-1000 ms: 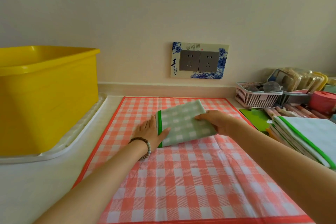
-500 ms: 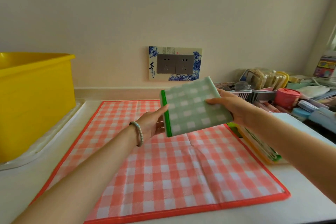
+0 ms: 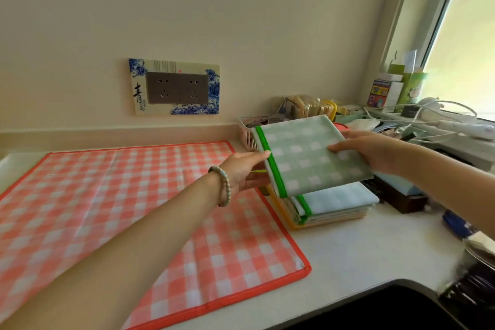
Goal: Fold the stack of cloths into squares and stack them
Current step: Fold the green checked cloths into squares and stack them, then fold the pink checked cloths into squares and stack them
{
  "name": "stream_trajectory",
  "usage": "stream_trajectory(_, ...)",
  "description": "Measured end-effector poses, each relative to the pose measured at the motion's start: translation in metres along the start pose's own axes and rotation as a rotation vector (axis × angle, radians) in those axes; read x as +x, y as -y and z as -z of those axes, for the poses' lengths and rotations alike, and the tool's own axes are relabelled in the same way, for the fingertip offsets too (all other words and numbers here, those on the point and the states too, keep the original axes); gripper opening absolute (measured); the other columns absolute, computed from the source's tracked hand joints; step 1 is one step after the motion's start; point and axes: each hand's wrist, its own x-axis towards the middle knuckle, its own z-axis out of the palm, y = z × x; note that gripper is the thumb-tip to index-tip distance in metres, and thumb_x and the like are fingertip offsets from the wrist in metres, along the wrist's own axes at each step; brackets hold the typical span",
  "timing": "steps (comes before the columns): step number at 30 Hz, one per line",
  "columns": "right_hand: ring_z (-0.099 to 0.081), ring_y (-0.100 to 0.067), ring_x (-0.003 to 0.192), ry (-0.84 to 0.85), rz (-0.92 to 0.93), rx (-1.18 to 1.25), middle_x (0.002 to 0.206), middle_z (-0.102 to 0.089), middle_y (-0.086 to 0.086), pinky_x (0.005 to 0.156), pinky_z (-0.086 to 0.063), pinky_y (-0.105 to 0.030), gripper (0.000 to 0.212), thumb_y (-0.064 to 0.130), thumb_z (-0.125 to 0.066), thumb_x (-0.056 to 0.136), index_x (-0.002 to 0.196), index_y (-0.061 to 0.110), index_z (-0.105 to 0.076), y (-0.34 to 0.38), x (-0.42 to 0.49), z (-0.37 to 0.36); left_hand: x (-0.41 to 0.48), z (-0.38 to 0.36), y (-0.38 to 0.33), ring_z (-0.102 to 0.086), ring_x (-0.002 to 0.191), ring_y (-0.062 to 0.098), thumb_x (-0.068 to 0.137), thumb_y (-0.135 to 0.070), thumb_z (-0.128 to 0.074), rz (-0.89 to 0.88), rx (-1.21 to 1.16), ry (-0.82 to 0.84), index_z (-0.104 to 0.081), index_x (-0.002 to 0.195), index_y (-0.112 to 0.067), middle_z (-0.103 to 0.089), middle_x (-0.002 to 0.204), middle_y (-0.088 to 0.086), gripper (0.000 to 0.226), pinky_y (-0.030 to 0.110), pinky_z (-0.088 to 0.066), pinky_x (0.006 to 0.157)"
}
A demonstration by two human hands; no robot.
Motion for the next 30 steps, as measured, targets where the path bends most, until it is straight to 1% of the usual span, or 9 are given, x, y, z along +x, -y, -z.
stream_trajectory(4, -0.063, -0.022, 0.091, -0.02, -0.084, -0.04, 0.109, -0.064, -0.007, 0.069, -0.054, -0.032, 0.038, 0.01, -0.062, 0.086, 0.123, 0.02, -0.056, -0.021, 0.004, 0.024, 0.012, -0.024, 0.015, -0.066, 0.054, 0.008, 0.087, -0.019, -0.065, 0.059, 0.033, -0.016, -0.063, 0.091, -0.007, -0.068, 0.079, 0.005, 0.013, 0.019, -0.053, 0.047)
stream_trajectory(6, -0.062, -0.023, 0.094, -0.018, -0.117, -0.043, 0.107, -0.063, -0.007, 0.078, -0.053, -0.035, 0.04, 0.01, -0.063, 0.086, 0.124, 0.016, -0.056, -0.03, 0.008, 0.03, 0.016, -0.029, 0.023, -0.067, 0.055, 0.008, 0.086, -0.021, -0.067, 0.082, 0.067, -0.022, -0.063, 0.09, -0.007, -0.069, 0.075, 0.003, 0.014, 0.019, -0.053, 0.048)
stream_trajectory(9, -0.062, -0.029, 0.106, -0.008, -0.169, -0.08, 0.118, -0.063, -0.011, 0.093, -0.05, -0.042, 0.051, 0.013, -0.068, 0.081, 0.129, 0.019, -0.054, -0.043, 0.018, 0.036, 0.02, -0.031, 0.033, -0.067, 0.058, 0.008, 0.086, -0.023, -0.067, 0.099, 0.119, -0.05, -0.064, 0.088, -0.009, -0.069, 0.077, 0.003, 0.015, 0.019, -0.053, 0.048)
stream_trajectory(12, -0.058, -0.028, 0.112, -0.018, -0.19, -0.106, 0.124, -0.06, -0.009, 0.102, -0.045, -0.043, 0.062, 0.016, -0.074, 0.073, 0.131, 0.021, -0.053, -0.053, 0.027, 0.036, 0.023, -0.032, 0.04, -0.065, 0.06, 0.009, 0.086, -0.025, -0.067, 0.1, 0.157, -0.079, -0.063, 0.093, -0.009, -0.069, 0.082, 0.003, 0.018, 0.018, -0.051, 0.045)
stream_trajectory(17, -0.055, -0.028, 0.115, -0.054, -0.192, -0.157, 0.127, -0.057, -0.007, 0.104, -0.043, -0.044, 0.063, 0.024, -0.077, 0.07, 0.129, 0.024, -0.056, -0.061, 0.036, 0.035, 0.025, -0.031, 0.044, -0.062, 0.053, 0.007, 0.087, -0.028, -0.066, 0.082, 0.213, -0.105, -0.062, 0.089, -0.011, -0.067, 0.079, 0.002, 0.017, 0.018, -0.051, 0.045)
stream_trajectory(21, -0.052, -0.027, 0.117, -0.069, -0.186, -0.221, 0.131, -0.053, -0.005, 0.107, -0.04, -0.043, 0.061, 0.028, -0.075, 0.076, 0.132, 0.025, -0.053, -0.063, 0.04, 0.034, 0.028, -0.028, 0.048, -0.061, 0.059, 0.01, 0.085, -0.03, -0.067, 0.062, 0.262, -0.132, -0.062, 0.087, -0.012, -0.066, 0.081, 0.002, 0.019, 0.019, -0.05, 0.045)
stream_trajectory(24, -0.052, -0.027, 0.117, -0.085, -0.174, -0.275, 0.131, -0.053, -0.006, 0.106, -0.04, -0.042, 0.059, 0.03, -0.074, 0.077, 0.131, 0.025, -0.053, -0.067, 0.04, 0.034, 0.029, -0.028, 0.051, -0.06, 0.055, 0.008, 0.084, -0.03, -0.068, 0.056, 0.269, -0.14, -0.06, 0.086, -0.011, -0.063, 0.079, 0.002, 0.021, 0.019, -0.049, 0.044)
stream_trajectory(28, -0.052, -0.025, 0.114, -0.088, -0.162, -0.317, 0.131, -0.052, -0.005, 0.102, -0.043, -0.038, 0.06, 0.033, -0.072, 0.078, 0.134, 0.025, -0.051, -0.07, 0.039, 0.033, 0.026, -0.028, 0.054, -0.059, 0.061, 0.01, 0.084, -0.034, -0.068, 0.044, 0.31, -0.163, -0.056, 0.092, -0.01, -0.063, 0.086, 0.003, 0.028, 0.018, -0.048, 0.044)
stream_trajectory(30, -0.051, -0.025, 0.117, -0.08, -0.163, -0.339, 0.134, -0.05, -0.005, 0.104, -0.042, -0.038, 0.061, 0.036, -0.071, 0.078, 0.135, 0.026, -0.049, -0.069, 0.036, 0.032, 0.024, -0.027, 0.055, -0.06, 0.063, 0.011, 0.083, -0.037, -0.068, 0.045, 0.318, -0.168, -0.056, 0.1, -0.009, -0.063, 0.089, 0.002, 0.035, 0.019, -0.049, 0.045)
